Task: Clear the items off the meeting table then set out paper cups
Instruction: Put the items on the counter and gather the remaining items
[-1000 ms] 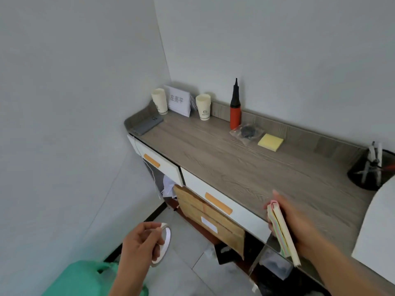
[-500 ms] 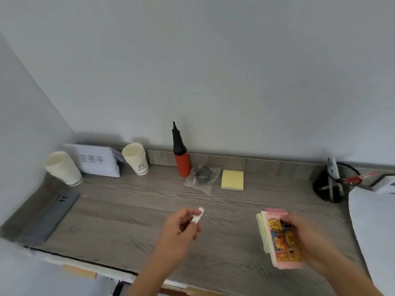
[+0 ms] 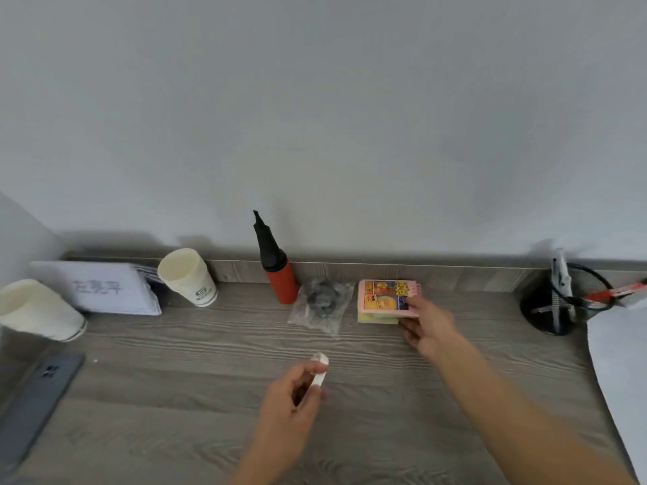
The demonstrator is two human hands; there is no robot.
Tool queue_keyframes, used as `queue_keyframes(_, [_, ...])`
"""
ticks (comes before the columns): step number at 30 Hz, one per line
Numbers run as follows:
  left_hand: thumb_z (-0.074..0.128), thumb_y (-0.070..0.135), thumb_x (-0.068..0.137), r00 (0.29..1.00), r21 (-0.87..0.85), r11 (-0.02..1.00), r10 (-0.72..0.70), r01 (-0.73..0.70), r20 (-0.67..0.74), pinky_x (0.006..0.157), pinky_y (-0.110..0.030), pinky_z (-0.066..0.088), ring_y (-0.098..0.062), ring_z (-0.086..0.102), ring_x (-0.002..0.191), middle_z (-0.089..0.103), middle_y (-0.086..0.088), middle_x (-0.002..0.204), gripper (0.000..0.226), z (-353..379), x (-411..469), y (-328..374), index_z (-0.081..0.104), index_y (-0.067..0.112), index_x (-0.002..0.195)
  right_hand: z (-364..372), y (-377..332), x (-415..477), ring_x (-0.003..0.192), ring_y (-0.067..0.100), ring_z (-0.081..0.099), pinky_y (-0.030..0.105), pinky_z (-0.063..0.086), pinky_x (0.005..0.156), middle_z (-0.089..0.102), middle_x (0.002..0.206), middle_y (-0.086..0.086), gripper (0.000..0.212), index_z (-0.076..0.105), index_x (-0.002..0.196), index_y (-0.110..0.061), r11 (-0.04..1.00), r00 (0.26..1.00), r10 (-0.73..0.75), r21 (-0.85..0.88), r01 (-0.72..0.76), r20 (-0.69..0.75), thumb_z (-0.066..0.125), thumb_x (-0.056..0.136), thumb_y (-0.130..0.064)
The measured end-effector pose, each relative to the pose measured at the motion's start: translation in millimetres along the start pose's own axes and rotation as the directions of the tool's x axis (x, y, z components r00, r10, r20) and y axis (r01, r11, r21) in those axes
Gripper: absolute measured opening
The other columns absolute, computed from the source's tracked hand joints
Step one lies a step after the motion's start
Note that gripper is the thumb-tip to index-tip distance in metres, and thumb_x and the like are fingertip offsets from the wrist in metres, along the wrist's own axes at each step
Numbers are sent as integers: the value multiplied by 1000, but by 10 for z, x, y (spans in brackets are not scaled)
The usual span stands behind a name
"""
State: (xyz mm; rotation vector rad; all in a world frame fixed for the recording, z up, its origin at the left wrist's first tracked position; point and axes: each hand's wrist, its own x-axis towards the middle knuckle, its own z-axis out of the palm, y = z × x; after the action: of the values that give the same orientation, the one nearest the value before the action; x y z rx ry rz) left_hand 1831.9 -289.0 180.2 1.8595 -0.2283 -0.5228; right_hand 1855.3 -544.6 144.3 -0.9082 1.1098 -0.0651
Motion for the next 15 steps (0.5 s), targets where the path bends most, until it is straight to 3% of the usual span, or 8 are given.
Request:
queue_keyframes(4, [53, -15, 88, 997, 20, 1000, -7, 9, -81, 61, -13, 48, -1, 66, 65, 71, -6, 85, 37, -148, -3, -67, 63, 20, 93, 85, 35, 127, 65, 22, 65, 26, 55, 40, 70, 86, 14, 18, 62, 104, -1, 998, 999, 32, -57, -31, 26, 67, 87, -7])
queue_keyframes(7, [56, -12, 87, 993, 106, 993, 56, -45, -105, 66, -13, 48, -3, 67, 68, 74, -5, 72, 45, -88, 51, -15, 57, 30, 104, 75, 58, 214, 75, 24, 69, 33, 60, 52, 70, 93, 13, 14, 61, 92, -7, 965, 992, -124, -235, 120, -1, 72, 85, -12])
queue_keyframes(10, [61, -2, 87, 990, 230, 966, 132, -119, -42, 75, -14, 47, -9, 68, 80, 76, 4, 80, 47, 98, 195, 123, 51, 36, 112, 14, 41, 235, 75, 20, 69, 45, 59, 74, 73, 79, 1, 19, 62, 72, -24, 742, 933, -355, -592, 314, 50, 72, 83, -35])
queue_keyframes(12, [62, 5, 88, 979, 313, 929, 199, -199, 31, 81, -6, 43, 0, 66, 91, 76, 13, 90, 41, 289, 314, 261, 54, 35, 114, -81, -6, 204, 76, 15, 68, 42, 58, 76, 73, 80, -5, 21, 62, 73, -28, 667, 911, -397, -646, 372, 115, 66, 85, -45])
queue_keyframes(15, [61, 12, 88, 914, 458, 792, 373, -404, 162, 88, -22, 47, -9, 64, 97, 72, 6, 104, 28, 682, 536, 472, 63, 20, 114, -435, -67, 165, 77, 15, 67, 36, 54, 74, 71, 81, -5, 23, 63, 78, -29, 621, 849, -510, -624, 474, 138, 59, 88, -49])
